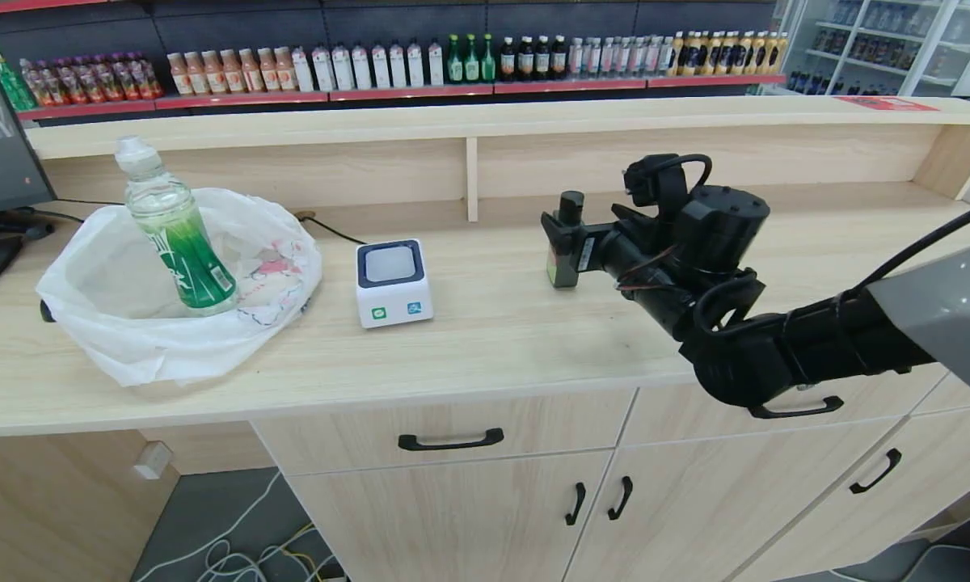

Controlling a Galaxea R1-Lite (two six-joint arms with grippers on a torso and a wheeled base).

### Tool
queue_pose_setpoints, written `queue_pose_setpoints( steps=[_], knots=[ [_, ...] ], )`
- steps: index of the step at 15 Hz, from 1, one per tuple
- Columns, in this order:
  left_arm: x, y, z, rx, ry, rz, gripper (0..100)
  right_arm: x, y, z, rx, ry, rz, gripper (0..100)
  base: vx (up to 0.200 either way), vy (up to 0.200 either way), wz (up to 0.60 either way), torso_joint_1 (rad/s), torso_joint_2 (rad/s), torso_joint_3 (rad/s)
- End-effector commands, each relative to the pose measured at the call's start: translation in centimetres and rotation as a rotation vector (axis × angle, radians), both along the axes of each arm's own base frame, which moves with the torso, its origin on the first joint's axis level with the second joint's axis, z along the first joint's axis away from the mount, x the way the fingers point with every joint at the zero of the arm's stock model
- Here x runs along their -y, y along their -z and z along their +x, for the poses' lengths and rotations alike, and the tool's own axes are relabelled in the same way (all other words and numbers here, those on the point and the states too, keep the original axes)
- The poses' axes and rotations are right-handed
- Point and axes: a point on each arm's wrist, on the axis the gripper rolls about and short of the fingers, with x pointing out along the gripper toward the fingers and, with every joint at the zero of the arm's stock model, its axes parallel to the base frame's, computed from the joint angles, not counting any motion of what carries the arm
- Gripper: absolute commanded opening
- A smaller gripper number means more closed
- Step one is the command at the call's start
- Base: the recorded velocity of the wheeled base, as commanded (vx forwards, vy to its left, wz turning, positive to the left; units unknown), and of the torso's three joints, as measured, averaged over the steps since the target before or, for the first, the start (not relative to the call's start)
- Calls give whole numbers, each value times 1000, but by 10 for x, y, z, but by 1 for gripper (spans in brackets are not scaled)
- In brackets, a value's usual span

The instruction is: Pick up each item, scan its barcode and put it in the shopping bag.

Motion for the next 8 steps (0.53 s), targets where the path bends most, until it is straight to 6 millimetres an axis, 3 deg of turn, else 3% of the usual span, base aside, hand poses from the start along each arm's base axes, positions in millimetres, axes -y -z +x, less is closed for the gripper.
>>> queue_pose_setpoints(
  steps=[1,8],
  knots=[
    [0,0,0,0,-1,-1,100,-2,17,22,-22,18,-9,100,0,0,0,0,0,0],
    [0,0,0,0,-1,-1,100,1,27,49,-3,51,0,100,0,0,0,0,0,0]
  ],
)
